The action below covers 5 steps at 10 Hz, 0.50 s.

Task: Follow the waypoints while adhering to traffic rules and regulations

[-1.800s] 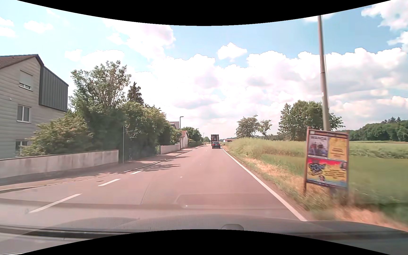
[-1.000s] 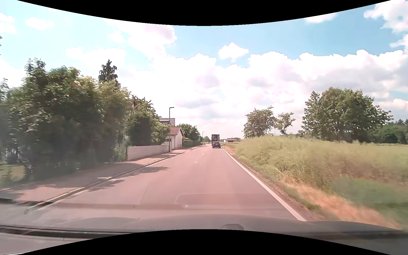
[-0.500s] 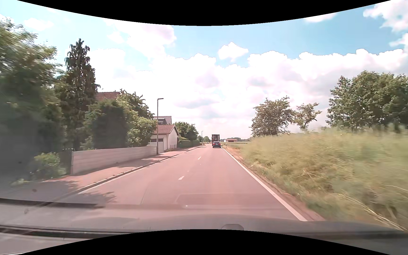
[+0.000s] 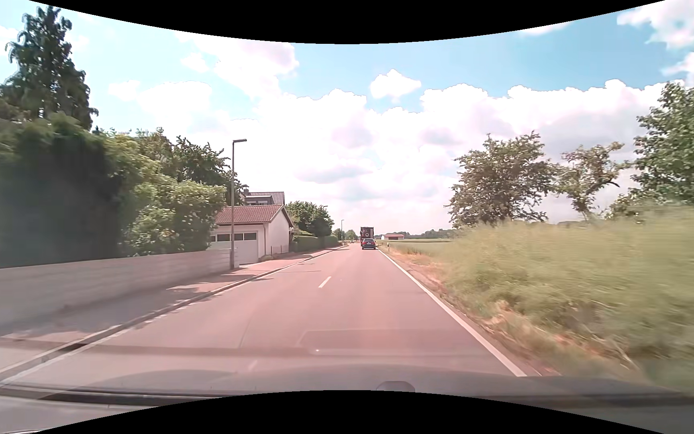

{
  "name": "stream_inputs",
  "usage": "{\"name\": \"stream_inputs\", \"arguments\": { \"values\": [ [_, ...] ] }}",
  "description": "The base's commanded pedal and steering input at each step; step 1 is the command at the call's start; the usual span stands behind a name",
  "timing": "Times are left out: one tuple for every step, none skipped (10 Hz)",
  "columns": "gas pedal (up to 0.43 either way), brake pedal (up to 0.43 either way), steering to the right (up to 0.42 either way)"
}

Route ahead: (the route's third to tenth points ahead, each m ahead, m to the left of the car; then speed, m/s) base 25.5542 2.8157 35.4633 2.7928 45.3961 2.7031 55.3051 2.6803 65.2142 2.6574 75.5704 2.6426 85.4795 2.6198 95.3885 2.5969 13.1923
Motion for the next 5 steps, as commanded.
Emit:
{"name": "stream_inputs", "arguments": {
  "values": [
    [0.15,0.0,-0.001],
    [0.15,0.0,-0.001],
    [0.15,0.0,-0.001],
    [0.15,0.0,-0.001],
    [0.15,0.0,-0.001]
  ]
}}
